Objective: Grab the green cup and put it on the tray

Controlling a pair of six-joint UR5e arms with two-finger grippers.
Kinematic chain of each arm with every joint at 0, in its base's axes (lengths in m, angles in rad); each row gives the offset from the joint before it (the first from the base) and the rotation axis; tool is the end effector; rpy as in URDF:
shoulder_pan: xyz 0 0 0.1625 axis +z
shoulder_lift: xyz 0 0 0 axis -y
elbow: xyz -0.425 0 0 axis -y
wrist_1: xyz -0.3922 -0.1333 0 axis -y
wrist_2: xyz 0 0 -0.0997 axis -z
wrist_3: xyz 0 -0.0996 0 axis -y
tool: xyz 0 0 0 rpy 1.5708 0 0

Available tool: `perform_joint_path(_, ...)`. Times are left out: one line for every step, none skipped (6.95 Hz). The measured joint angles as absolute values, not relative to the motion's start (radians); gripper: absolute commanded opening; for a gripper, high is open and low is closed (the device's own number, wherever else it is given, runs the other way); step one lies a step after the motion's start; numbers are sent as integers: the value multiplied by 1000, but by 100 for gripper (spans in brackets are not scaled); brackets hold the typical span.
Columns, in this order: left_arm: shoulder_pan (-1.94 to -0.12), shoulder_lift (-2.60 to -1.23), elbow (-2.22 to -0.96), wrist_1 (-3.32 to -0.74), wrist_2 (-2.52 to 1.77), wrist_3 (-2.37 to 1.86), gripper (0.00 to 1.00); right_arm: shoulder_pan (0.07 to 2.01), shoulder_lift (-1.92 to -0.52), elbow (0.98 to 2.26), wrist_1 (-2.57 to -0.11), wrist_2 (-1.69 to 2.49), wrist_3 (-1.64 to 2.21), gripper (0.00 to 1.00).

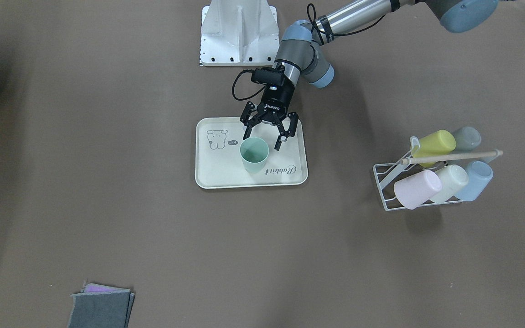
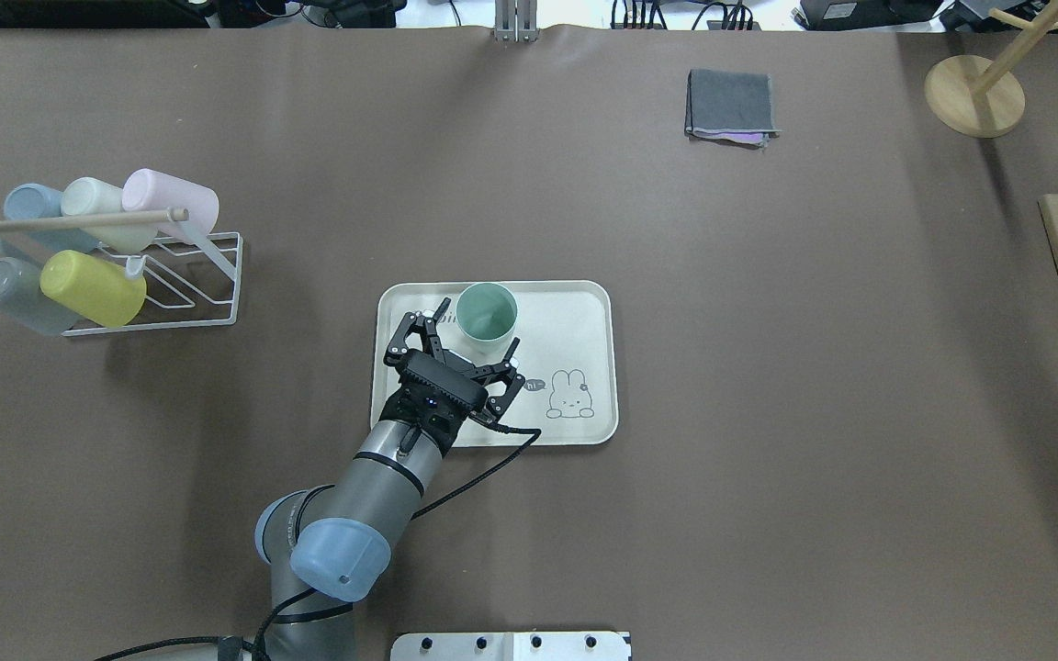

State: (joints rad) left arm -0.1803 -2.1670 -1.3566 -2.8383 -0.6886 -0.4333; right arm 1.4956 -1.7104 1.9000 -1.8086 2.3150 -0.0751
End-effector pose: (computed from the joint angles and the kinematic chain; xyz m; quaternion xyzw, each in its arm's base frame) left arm 0.6095 -0.3248 0.2636 0.6357 0.3477 0.0044 0.6892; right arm 0.0339 -0.4258 0.5874 -0.0225 -0.3635 -0.0612 0.9293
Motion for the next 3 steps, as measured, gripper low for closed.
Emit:
perform_joint_path(-178, -2165, -1388, -2839, -690, -433, 98, 1496, -1710, 1900, -1808, 2315, -75, 100)
perform_joint_path(-179, -2150, -1428, -2838, -690, -427, 98, 1496, -1710, 1900, -1808, 2315, -75, 100)
perform_joint_path(-183, -2120, -1477, -2836, -691, -401, 98, 1496, -1710, 1901, -1807, 2315, -75, 100)
